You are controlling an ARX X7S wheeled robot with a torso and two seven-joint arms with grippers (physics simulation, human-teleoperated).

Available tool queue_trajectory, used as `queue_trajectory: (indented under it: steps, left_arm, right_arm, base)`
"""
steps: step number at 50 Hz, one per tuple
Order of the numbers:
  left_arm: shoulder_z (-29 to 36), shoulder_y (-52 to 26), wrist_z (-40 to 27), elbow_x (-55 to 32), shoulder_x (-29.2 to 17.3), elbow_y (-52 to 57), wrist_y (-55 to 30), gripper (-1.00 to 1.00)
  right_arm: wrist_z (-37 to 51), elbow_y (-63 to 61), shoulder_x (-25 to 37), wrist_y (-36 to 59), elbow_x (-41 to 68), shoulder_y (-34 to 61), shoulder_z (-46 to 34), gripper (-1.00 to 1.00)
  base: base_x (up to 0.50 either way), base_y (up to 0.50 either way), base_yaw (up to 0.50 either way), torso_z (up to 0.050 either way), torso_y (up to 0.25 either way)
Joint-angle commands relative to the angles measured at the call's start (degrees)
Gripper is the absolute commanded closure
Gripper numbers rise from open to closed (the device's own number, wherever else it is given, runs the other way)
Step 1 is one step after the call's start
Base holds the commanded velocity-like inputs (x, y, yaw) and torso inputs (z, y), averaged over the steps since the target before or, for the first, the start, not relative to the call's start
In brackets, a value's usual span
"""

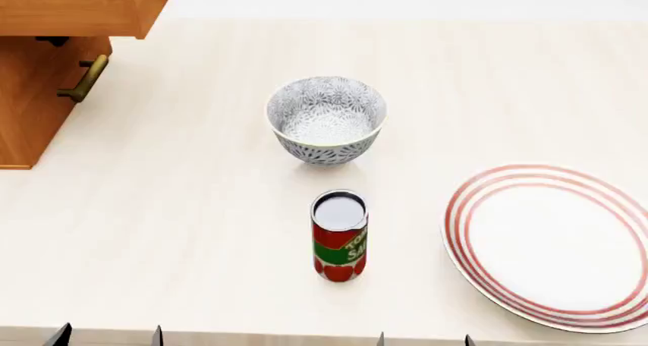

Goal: Put the bowl on the plate.

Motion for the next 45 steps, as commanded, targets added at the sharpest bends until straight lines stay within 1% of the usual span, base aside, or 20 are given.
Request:
queue_trajectory:
  steps: [1,9,18,24,35,45]
  left_arm:
    - [1.2,-0.1,-0.8,-0.7,-1.0,-1.7,1.5,-1.0]
    - [3.1,-0.3,-1.7,-2.0,-2.4,-5.5,5.2,-1.0]
    - [4.4,-0.6,-2.7,-2.5,-3.4,-7.7,7.3,-1.0]
    - [4.5,-0.9,-3.3,-3.2,-4.1,-6.7,6.7,-1.0]
    - [5.2,-1.4,-4.8,-3.0,-5.7,0.2,1.9,-1.0]
    - [5.8,-3.3,-5.9,-3.0,-6.5,1.2,0.5,-1.0]
  right_arm:
    - [0.6,-0.5,0.8,0.8,2.1,0.0,-0.7,-1.0]
    - [2.1,-1.8,2.9,2.3,2.0,0.2,-2.8,-1.0]
    - [3.9,-4.6,4.7,5.6,1.9,1.4,-2.7,-1.0]
    - [4.7,-5.3,5.4,8.1,2.5,3.1,-2.4,-1.0]
    - [5.6,-9.3,6.7,13.2,3.9,5.2,-1.9,-1.0]
    - [7.4,-11.7,7.5,17.4,3.9,7.1,-1.6,-1.0]
  base:
    - [0.0,0.0,0.0,0.0,0.0]
    - [0.0,0.0,0.0,0.0,0.0]
    - [0.0,0.0,0.0,0.0,0.0]
    - [0.0,0.0,0.0,0.0,0.0]
    - [0.0,0.0,0.0,0.0,0.0]
    - [0.0,0.0,0.0,0.0,0.0]
